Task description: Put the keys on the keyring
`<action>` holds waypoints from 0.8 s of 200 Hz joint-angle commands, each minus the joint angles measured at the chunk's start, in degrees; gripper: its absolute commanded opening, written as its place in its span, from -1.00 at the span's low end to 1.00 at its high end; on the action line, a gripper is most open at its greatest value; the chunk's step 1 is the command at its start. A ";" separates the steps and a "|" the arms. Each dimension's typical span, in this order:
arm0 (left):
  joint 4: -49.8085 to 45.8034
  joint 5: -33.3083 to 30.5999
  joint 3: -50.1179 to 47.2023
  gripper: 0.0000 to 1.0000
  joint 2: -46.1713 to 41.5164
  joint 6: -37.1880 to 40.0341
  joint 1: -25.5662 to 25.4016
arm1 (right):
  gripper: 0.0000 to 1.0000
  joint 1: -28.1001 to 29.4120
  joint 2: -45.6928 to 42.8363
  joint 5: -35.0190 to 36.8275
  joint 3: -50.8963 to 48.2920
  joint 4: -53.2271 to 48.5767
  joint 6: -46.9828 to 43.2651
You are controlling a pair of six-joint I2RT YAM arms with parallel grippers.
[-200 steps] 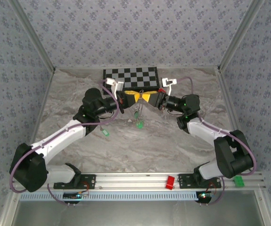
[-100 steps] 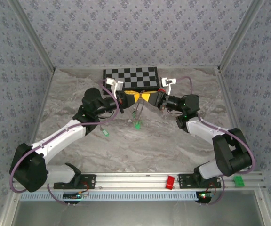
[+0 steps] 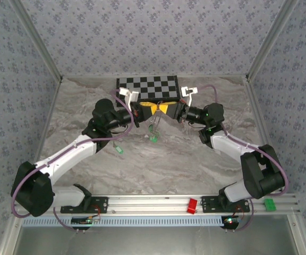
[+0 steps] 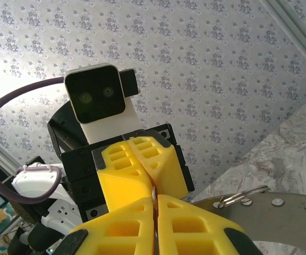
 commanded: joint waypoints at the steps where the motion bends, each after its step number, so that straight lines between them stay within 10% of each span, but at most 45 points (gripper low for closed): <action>1: 3.63 1.48 1.46 -1.00 -0.27 -0.43 -0.39 | -0.79 1.06 -0.38 -1.09 2.21 -2.50 -2.08; 147: 2.69 1.14 1.56 -1.00 -0.95 -0.78 -0.08 | -1.00 1.02 -1.17 -1.94 1.43 -3.47 -3.45; 160: 1.52 1.13 1.73 -0.53 -1.78 -0.87 0.17 | -1.00 0.53 -1.53 -1.53 0.96 -3.35 -3.71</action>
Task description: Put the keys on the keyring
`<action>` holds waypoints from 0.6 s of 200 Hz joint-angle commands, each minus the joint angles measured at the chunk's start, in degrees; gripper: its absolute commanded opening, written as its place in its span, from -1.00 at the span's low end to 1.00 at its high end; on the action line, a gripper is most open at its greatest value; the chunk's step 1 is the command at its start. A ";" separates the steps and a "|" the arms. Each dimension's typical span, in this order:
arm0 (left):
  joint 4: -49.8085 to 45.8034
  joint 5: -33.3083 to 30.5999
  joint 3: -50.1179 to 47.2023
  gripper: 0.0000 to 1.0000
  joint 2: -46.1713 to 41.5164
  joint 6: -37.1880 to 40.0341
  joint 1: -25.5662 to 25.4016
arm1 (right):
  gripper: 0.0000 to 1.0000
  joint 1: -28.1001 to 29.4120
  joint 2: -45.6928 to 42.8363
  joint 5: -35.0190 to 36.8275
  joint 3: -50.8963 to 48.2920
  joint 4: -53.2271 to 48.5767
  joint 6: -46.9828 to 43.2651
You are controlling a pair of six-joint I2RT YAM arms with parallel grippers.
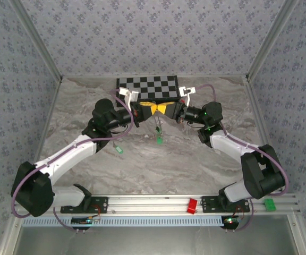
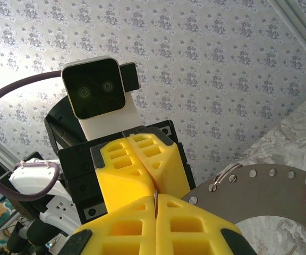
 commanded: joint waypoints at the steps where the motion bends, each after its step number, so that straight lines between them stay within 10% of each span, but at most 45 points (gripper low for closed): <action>1: 1.49 1.13 1.74 -0.50 -1.86 -0.61 0.05 | -1.00 -0.35 -1.54 -1.12 0.10 -0.71 -1.70; 17: -0.70 -0.26 1.67 0.02 -3.49 -0.48 0.47 | -1.00 -0.98 -1.97 -0.55 -0.24 -0.35 -1.48; 44: -3.14 -3.28 0.33 0.21 -6.42 0.69 0.86 | -1.00 -1.30 -2.63 -0.56 -0.22 -0.45 -1.87; 120: -2.90 -1.59 0.67 -0.08 -4.18 -1.31 1.18 | -1.00 -1.06 -2.84 -0.63 -0.10 -0.40 -2.18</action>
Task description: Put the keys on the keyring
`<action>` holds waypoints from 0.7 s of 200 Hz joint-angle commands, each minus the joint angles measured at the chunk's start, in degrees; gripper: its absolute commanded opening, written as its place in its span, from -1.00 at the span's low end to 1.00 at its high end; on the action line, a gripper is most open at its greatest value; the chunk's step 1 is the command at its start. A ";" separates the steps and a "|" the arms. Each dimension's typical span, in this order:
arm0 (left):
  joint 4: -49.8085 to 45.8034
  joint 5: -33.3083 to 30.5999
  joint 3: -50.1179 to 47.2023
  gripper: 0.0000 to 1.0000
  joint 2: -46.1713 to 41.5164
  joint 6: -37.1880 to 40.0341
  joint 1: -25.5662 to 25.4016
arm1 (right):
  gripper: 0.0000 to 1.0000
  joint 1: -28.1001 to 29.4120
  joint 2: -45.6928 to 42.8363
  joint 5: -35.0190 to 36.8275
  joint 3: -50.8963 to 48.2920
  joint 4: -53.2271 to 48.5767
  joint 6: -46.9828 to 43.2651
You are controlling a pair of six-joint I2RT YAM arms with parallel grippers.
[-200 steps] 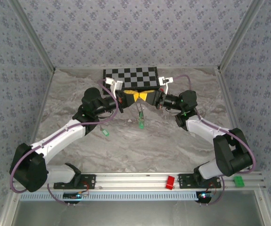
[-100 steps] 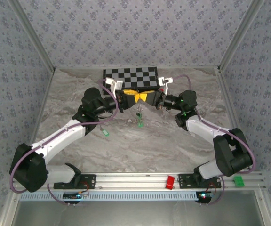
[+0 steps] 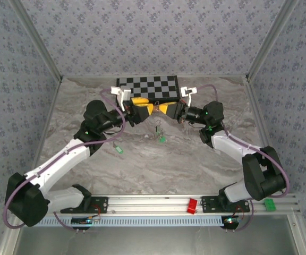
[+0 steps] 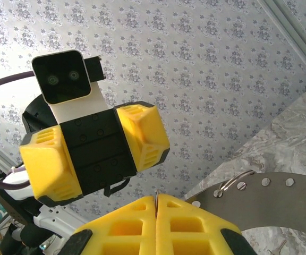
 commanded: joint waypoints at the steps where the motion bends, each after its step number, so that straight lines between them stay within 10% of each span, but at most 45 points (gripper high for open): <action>1: 0.34 1.18 0.77 -0.08 1.55 -0.85 0.26 | -1.00 0.07 -1.75 -0.58 0.40 1.56 -0.92; 140: -2.88 3.59 4.61 -0.49 6.25 0.72 -1.94 | -1.00 1.76 -5.34 1.58 0.22 -8.70 -9.61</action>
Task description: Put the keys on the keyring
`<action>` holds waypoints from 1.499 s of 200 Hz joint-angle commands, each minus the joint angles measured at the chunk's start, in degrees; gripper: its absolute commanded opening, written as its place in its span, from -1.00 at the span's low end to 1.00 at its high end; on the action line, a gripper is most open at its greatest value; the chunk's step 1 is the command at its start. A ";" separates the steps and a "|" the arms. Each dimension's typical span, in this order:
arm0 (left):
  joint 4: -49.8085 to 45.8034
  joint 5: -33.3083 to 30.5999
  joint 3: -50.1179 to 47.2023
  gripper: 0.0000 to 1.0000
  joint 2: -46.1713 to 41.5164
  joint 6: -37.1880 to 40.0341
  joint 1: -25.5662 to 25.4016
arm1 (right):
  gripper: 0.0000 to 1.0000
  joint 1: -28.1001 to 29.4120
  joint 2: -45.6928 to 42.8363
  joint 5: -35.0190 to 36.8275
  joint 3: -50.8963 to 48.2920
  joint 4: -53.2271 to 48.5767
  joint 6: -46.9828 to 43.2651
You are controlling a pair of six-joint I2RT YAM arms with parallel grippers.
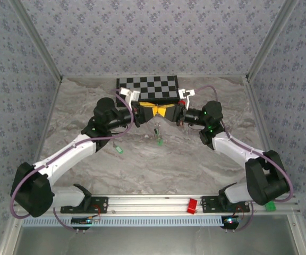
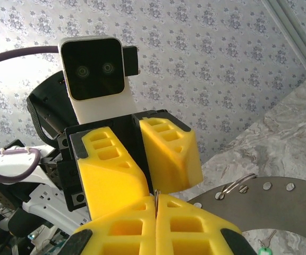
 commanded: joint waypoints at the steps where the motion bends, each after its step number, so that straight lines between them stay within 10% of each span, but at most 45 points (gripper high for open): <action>1: -0.24 1.87 2.79 -0.49 0.69 1.25 -0.57 | -1.00 0.19 -2.45 0.96 0.27 -0.59 -2.68; 146: -3.07 5.25 2.79 -0.63 0.83 4.02 -0.54 | -1.00 -0.58 -3.86 0.67 -0.11 -2.29 -3.74; 169: -3.55 6.09 3.04 -1.00 1.18 4.11 -0.56 | -1.00 -0.65 -3.88 0.75 -0.13 -2.23 -3.70; 300: 2.35 2.05 -0.09 -1.00 0.35 2.44 -0.42 | -0.73 -1.18 -3.77 -1.00 -0.66 0.84 0.59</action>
